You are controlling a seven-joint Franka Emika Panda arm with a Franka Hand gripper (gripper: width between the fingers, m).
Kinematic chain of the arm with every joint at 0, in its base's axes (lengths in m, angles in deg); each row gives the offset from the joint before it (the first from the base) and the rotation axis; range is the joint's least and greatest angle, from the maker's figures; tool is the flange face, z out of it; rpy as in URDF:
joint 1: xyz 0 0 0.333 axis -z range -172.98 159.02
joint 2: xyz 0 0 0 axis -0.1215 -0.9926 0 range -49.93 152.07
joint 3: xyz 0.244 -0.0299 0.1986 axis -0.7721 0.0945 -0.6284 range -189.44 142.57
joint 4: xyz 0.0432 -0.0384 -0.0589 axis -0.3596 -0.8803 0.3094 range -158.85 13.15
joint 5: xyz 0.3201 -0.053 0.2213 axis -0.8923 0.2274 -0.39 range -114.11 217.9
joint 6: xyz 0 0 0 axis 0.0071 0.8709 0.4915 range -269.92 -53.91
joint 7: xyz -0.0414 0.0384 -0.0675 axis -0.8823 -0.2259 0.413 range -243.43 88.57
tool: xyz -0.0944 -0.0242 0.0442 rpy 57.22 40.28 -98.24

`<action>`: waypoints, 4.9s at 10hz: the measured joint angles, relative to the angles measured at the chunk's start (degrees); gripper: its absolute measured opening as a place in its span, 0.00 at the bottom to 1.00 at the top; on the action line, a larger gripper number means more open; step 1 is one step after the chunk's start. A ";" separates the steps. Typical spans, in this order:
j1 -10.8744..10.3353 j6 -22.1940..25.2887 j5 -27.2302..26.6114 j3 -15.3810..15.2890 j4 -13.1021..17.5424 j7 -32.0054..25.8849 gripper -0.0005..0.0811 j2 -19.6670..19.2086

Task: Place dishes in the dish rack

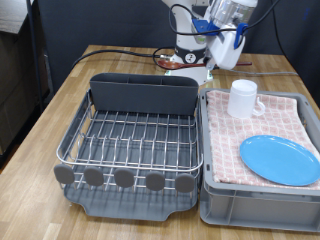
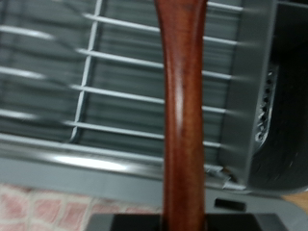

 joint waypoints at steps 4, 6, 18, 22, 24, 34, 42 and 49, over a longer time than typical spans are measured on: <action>0.09 -0.97 0.44 4.66 -7.06 -0.40 0.12 6.72; 0.09 -0.94 0.70 5.59 -8.66 -1.04 0.12 9.06; -1.06 -0.20 -7.80 11.53 -8.38 -5.49 0.12 8.46; -2.66 -0.21 -15.15 15.80 -8.90 -12.70 0.12 8.18; -3.17 -0.32 -17.95 17.87 -9.41 -16.22 0.12 8.09; -3.78 -2.03 -21.83 28.18 -9.33 -28.69 0.12 3.48; -1.34 -3.06 -14.61 28.75 -8.56 -26.51 0.41 2.69; 3.49 -5.59 3.19 17.40 -8.23 -7.82 0.99 5.14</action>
